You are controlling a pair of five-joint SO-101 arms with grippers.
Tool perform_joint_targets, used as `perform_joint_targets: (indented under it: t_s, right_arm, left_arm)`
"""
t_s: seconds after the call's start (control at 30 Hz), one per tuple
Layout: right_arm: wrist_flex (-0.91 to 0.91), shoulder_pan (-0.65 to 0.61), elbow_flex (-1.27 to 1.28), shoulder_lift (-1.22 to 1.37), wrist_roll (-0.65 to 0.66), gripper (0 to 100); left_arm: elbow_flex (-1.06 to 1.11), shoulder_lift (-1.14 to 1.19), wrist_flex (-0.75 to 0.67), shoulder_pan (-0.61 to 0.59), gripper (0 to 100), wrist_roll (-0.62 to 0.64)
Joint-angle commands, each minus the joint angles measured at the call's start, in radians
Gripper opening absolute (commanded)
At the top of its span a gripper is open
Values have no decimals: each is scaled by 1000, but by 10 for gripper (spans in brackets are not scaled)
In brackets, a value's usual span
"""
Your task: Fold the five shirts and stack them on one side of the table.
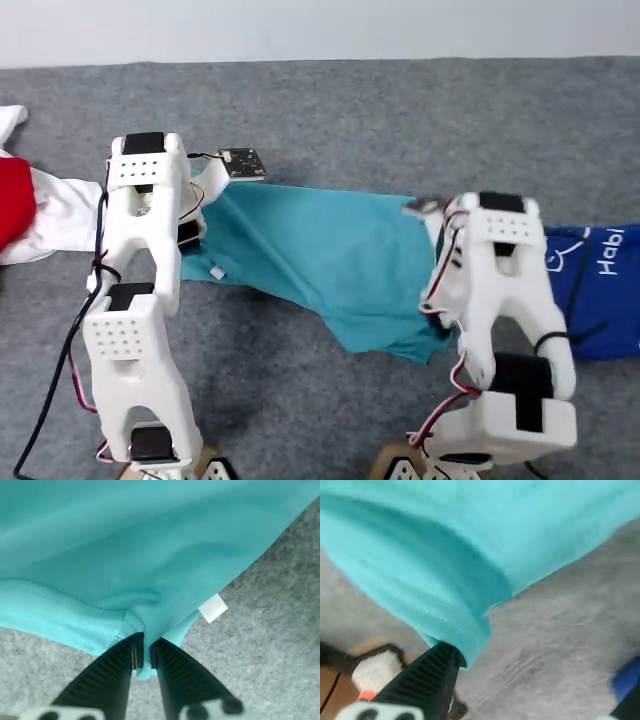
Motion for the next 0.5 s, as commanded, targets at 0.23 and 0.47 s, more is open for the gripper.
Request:
perform_joint_targets:
  t_s: [0.23,0.47]
  right_arm:
    - [166,-127,-68,44,9,484]
    - [173,-197,72,38,11,484]
  left_arm:
    - [-2,-83,28,23,4,-9]
    - [-2,-81,28,20,4,-12]
